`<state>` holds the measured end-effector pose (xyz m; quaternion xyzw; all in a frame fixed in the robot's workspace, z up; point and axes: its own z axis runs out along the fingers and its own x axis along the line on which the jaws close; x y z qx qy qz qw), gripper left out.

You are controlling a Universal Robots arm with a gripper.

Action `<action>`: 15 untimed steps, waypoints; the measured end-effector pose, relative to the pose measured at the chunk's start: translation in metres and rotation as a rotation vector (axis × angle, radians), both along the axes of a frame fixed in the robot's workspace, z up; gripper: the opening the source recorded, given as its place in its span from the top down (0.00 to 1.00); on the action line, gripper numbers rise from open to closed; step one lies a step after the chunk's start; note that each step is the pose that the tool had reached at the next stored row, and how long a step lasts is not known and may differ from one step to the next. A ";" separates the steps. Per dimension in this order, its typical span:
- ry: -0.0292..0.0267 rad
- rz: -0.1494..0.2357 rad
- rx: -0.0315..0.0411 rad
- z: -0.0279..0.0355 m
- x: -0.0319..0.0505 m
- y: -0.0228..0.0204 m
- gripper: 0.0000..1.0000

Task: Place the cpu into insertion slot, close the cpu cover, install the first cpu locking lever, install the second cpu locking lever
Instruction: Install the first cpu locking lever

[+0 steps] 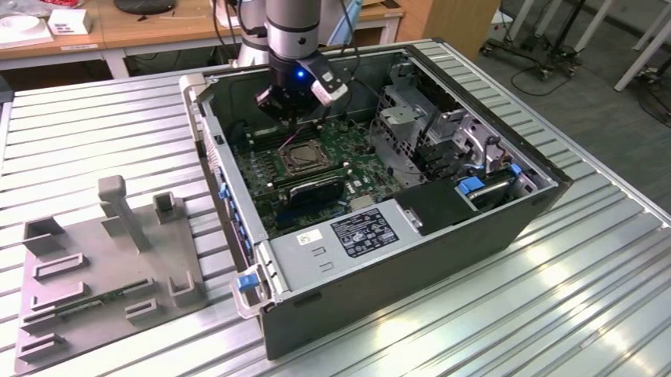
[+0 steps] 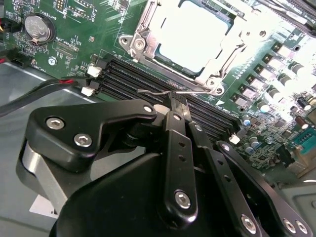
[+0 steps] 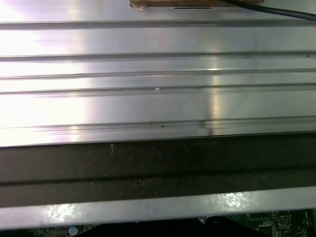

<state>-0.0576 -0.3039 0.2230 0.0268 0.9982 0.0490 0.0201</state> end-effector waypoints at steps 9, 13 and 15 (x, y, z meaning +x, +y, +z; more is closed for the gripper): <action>0.0001 0.000 -0.0001 -0.0066 0.0021 0.0000 0.89; 0.0002 0.000 -0.0002 -0.0075 0.0024 0.0000 0.89; 0.0000 0.000 -0.0001 -0.0077 0.0025 0.0000 0.89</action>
